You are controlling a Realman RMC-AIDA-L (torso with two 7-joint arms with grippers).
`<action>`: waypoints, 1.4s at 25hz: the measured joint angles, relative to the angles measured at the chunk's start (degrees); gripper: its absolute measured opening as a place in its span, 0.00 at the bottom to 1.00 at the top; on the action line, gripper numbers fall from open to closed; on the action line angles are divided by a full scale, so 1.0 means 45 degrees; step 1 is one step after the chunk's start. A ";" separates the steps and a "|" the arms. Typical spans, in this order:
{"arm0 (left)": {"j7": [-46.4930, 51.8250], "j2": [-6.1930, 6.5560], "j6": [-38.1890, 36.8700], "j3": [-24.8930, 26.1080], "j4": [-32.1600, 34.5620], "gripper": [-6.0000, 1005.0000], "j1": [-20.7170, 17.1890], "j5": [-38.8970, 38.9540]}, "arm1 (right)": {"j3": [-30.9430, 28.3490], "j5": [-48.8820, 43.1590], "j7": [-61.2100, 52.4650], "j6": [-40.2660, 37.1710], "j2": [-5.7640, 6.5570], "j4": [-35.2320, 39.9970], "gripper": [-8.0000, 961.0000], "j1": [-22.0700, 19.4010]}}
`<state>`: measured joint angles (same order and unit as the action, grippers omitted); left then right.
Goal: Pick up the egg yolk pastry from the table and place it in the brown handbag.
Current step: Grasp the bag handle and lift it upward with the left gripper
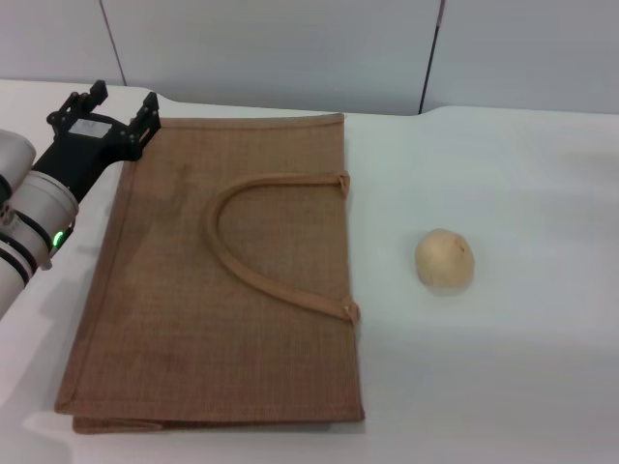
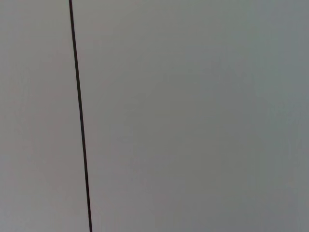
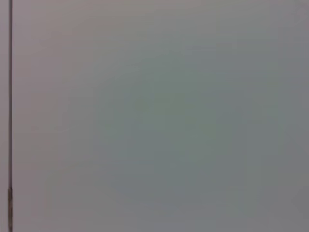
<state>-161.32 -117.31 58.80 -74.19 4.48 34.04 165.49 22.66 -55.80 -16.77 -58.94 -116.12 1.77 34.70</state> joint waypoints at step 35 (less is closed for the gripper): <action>0.1244 0.0053 -0.0231 -0.0115 0.0000 0.71 0.0410 -0.2442 | 0.0004 0.0017 0.0015 0.1226 0.0042 0.0116 0.93 0.0280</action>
<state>-155.72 -117.07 57.76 -74.71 4.48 35.89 154.51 22.67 -55.72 -16.70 -53.42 -115.93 2.29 35.96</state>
